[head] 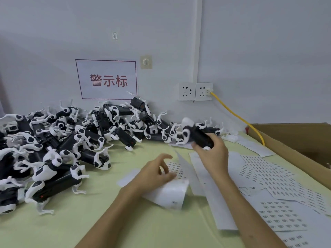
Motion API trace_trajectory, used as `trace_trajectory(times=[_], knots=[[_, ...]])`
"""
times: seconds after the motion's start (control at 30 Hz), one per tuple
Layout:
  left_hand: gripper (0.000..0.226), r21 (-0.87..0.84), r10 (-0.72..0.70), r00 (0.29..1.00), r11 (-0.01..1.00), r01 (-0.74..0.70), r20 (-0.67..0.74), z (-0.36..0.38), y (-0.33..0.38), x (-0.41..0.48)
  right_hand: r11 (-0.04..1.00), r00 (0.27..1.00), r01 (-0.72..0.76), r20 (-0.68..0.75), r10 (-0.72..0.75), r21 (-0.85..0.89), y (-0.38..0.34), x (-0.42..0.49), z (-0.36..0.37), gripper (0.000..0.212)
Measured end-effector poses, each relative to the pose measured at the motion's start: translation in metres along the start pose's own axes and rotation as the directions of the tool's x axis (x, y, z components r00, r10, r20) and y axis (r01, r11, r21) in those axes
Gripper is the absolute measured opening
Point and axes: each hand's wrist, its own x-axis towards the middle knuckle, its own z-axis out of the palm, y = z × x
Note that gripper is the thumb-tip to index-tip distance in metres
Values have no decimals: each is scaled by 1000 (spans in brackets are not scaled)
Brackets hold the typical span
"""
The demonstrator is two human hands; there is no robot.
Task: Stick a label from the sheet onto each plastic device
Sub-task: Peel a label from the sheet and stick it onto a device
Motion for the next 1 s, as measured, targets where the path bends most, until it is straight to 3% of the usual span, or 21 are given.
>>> trace_trajectory(times=[0.1,0.2,0.3,0.37,0.4,0.43,0.5,0.57,0.6,0.7,0.87,1.0], knots=[[14,241,-27,999,970,21,21,-1,0,-1,944,974,-225,42,222,243,-7,3,-3,23],[11,278,-120,950,939,203,-289,-8,-2,0,708,864,-502,266,426,496,-15,4,-5,16],[15,172,-185,733,908,382,-655,-22,-7,-3,512,744,-668,455,490,541,-18,3,-6,25],[16,156,-151,601,891,427,-785,-31,-10,-6,481,719,-694,488,495,536,-18,1,-5,32],[14,163,-110,573,901,403,-812,-35,-9,-8,483,718,-695,489,495,532,-19,0,-4,34],[11,151,-79,587,931,333,-806,-37,-7,-9,492,720,-693,488,493,526,-19,-1,-3,35],[13,-99,-136,743,991,95,-655,-39,0,-8,508,727,-687,490,482,519,-22,-3,-2,34],[19,-446,-199,924,894,34,-328,-34,17,-8,519,735,-678,505,453,520,-25,-5,-1,32],[25,-511,-178,965,858,56,-193,-29,23,-8,530,738,-673,516,434,516,-27,-7,0,32],[49,-563,-110,993,824,72,-33,-9,31,-4,583,730,-668,560,392,463,-32,-13,4,32],[50,-720,-133,988,693,39,-75,-7,35,-3,648,658,-684,667,349,336,-41,-28,17,28],[48,-802,-153,987,596,50,-52,-17,29,-6,802,701,-535,668,248,264,-41,-34,18,25]])
